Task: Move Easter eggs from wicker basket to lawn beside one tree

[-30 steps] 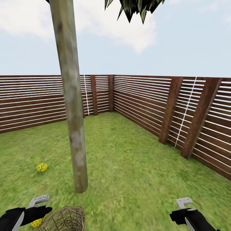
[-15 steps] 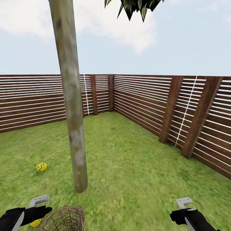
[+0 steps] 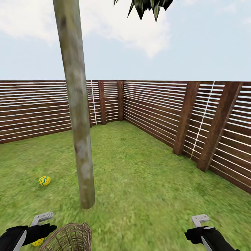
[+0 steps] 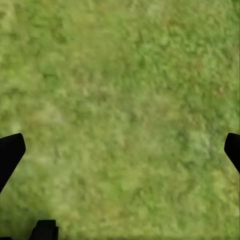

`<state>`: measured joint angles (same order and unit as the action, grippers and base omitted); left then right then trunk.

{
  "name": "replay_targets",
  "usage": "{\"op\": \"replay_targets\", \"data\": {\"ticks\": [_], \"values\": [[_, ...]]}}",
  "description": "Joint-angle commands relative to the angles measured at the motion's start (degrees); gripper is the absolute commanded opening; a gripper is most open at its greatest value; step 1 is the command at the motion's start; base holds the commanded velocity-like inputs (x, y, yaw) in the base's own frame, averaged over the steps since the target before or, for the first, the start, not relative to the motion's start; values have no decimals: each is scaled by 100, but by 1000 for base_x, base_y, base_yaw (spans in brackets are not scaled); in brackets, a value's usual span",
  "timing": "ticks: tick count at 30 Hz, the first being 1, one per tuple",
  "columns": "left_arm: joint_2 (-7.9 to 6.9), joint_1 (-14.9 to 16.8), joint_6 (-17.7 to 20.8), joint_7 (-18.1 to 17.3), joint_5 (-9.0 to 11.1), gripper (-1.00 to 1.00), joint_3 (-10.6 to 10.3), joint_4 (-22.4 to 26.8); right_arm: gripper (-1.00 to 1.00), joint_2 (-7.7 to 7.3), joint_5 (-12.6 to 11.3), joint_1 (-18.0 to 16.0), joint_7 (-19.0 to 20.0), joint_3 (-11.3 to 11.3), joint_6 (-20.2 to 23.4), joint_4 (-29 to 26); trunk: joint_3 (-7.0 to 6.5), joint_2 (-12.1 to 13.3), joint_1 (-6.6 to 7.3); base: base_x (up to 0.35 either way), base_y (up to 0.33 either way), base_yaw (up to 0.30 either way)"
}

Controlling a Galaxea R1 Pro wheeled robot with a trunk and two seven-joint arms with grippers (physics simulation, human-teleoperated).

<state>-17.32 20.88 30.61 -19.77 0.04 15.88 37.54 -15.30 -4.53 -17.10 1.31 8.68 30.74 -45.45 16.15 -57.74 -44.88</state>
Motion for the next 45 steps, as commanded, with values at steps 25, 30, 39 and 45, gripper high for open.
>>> {"op": "replay_targets", "data": {"ticks": [25, 30, 39, 45], "values": [[6, 4, 49, -27, -2, 100, 15, 7, 100, -8, -45, -4, -17, 36, 47, -8, 457, -1010, -550, 0, 0, 0], [6, 4, 49, -27, 1, 100, 20, 7, 100, -8, -48, -4, -17, 37, 47, -8, 547, -1210, -660, 0, 0, 0], [9, 6, 49, -27, 5, 100, 21, 9, 100, -8, -48, -4, -17, 35, 47, -8, 708, -1571, -858, 0, 0, 0], [9, 4, 50, -27, 5, 100, 17, 7, 100, -8, -47, -4, -17, 36, 47, -8, 816, -1812, -990, 0, 0, 0]]}}
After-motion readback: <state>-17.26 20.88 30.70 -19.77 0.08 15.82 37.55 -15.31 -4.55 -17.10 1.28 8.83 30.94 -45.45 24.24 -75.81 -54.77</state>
